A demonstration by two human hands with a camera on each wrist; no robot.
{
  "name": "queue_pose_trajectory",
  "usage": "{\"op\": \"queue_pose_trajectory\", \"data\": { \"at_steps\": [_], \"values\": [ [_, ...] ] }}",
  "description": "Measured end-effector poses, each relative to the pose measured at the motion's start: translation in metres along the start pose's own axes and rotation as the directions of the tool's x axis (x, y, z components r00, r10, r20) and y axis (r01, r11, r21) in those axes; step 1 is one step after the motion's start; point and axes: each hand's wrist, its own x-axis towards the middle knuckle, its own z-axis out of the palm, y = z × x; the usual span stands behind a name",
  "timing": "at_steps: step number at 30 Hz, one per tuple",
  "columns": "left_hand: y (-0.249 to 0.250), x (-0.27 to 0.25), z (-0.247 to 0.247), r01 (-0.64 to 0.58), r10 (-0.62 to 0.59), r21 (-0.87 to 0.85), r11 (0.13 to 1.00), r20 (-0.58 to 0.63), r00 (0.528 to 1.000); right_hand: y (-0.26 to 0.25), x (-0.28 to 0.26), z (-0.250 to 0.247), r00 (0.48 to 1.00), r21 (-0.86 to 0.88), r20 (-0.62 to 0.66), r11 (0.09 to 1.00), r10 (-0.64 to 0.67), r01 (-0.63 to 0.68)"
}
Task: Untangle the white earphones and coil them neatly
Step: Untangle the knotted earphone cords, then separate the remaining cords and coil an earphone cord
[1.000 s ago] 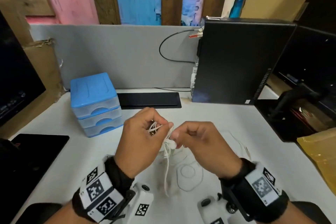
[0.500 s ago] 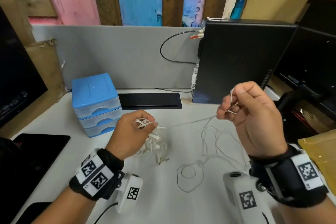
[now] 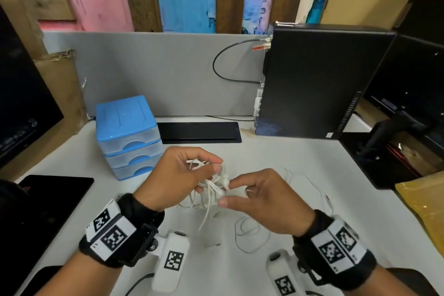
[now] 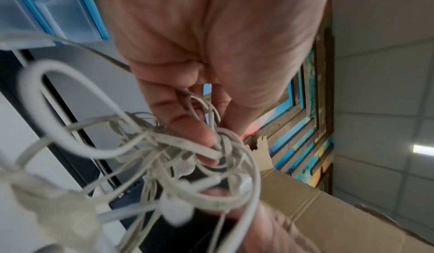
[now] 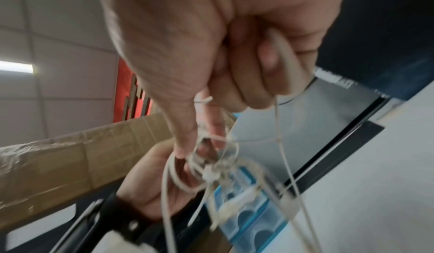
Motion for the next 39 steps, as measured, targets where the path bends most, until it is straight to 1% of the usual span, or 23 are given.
{"op": "queue_pose_trajectory", "data": {
  "at_steps": [3,4,6,7,9,10,12,14,16,18,20,21,23,26,29,31,32,33,34,35,36,38,39],
  "values": [
    [0.001,-0.002,0.006,-0.012,0.012,0.028,1.000,0.010,1.000,0.007,0.001,0.008,0.990,-0.051,-0.057,0.990,-0.132,0.129],
    [0.001,-0.002,0.005,-0.007,0.007,0.038,0.999,0.000,1.000,0.009,0.001,0.008,0.974,-0.138,-0.098,0.972,-0.204,0.189],
    [-0.001,0.001,0.000,0.033,-0.032,0.066,0.997,-0.016,0.999,0.007,-0.002,0.007,0.916,-0.382,-0.157,0.878,-0.368,0.287],
    [-0.003,0.002,-0.002,0.060,-0.058,0.088,0.994,-0.029,0.998,0.009,-0.002,0.005,0.889,-0.440,-0.192,0.846,-0.417,0.302],
    [-0.010,0.006,-0.007,0.097,-0.082,0.181,0.979,-0.093,0.992,0.016,0.001,-0.003,0.846,-0.437,-0.303,0.853,-0.439,0.286],
    [-0.015,0.009,-0.012,0.109,-0.077,0.240,0.965,-0.142,0.987,0.019,0.004,-0.010,0.838,-0.407,-0.349,0.874,-0.418,0.266],
    [-0.026,0.014,-0.024,0.163,-0.097,0.321,0.933,-0.212,0.972,0.028,0.014,-0.027,0.858,-0.323,-0.402,0.927,-0.318,0.192],
    [-0.032,0.016,-0.032,0.227,-0.186,0.419,0.879,-0.137,0.973,0.037,0.021,-0.045,0.889,-0.256,-0.431,0.966,-0.156,0.046],
    [-0.037,0.016,-0.032,0.227,-0.248,0.535,0.814,-0.033,0.968,0.045,0.023,-0.057,0.907,-0.159,-0.421,0.984,0.001,-0.075],
    [-0.038,0.016,-0.023,0.190,-0.248,0.598,0.778,0.015,0.969,0.052,0.026,-0.062,0.909,0.001,-0.400,0.992,0.118,-0.129],
    [-0.039,0.018,-0.012,0.153,-0.233,0.617,0.772,0.050,0.971,0.058,0.032,-0.067,0.903,0.119,-0.379,0.978,0.204,-0.172],
    [-0.039,0.020,-0.007,0.139,-0.232,0.632,0.762,0.066,0.971,0.059,0.035,-0.071,0.899,0.134,-0.373,0.972,0.231,-0.194],
    [-0.037,0.026,0.001,0.125,-0.234,0.697,0.706,0.063,0.970,0.060,0.040,-0.082,0.899,0.098,-0.353,0.966,0.257,-0.238],
    [-0.030,0.036,0.006,0.134,-0.213,0.794,0.593,-0.006,0.977,0.066,0.037,-0.104,0.901,-0.065,-0.309,0.939,0.304,-0.339],
    [-0.020,0.048,0.007,0.133,-0.168,0.811,0.570,-0.043,0.985,0.076,0.023,-0.123,0.882,-0.119,-0.356,0.921,0.309,-0.371],
    [-0.013,0.053,0.013,0.088,-0.124,0.813,0.575,-0.020,0.992,0.086,0.012,-0.133,0.862,-0.092,-0.342,0.900,0.374,-0.427],
    [-0.011,0.054,0.018,0.059,-0.103,0.806,0.589,0.002,0.995,0.092,0.007,-0.135,0.849,-0.106,-0.330,0.877,0.412,-0.468],
    [-0.008,0.055,0.025,0.032,-0.092,0.787,0.616,0.031,0.995,0.099,0.000,-0.136,0.839,-0.166,-0.328,0.848,0.434,-0.503],
    [-0.006,0.056,0.032,0.009,-0.094,0.760,0.650,0.068,0.993,0.106,-0.004,-0.138,0.829,-0.284,-0.331,0.790,0.451,-0.543],
    [-0.005,0.057,0.039,-0.012,-0.100,0.731,0.683,0.110,0.989,0.113,-0.007,-0.139,0.814,-0.405,-0.324,0.706,0.483,-0.580],
    [-0.003,0.057,0.045,-0.030,-0.108,0.704,0.710,0.151,0.983,0.116,-0.009,-0.139,0.784,-0.507,-0.329,0.602,0.527,-0.617],
    [0.000,0.056,0.058,-0.066,-0.107,0.668,0.741,0.214,0.971,0.118,-0.011,-0.138,0.724,-0.620,-0.339,0.436,0.601,-0.652],
    [0.001,0.056,0.063,-0.081,-0.098,0.658,0.748,0.231,0.968,0.118,-0.010,-0.137,0.706,-0.656,-0.342,0.379,0.621,-0.652]
  ]
}}
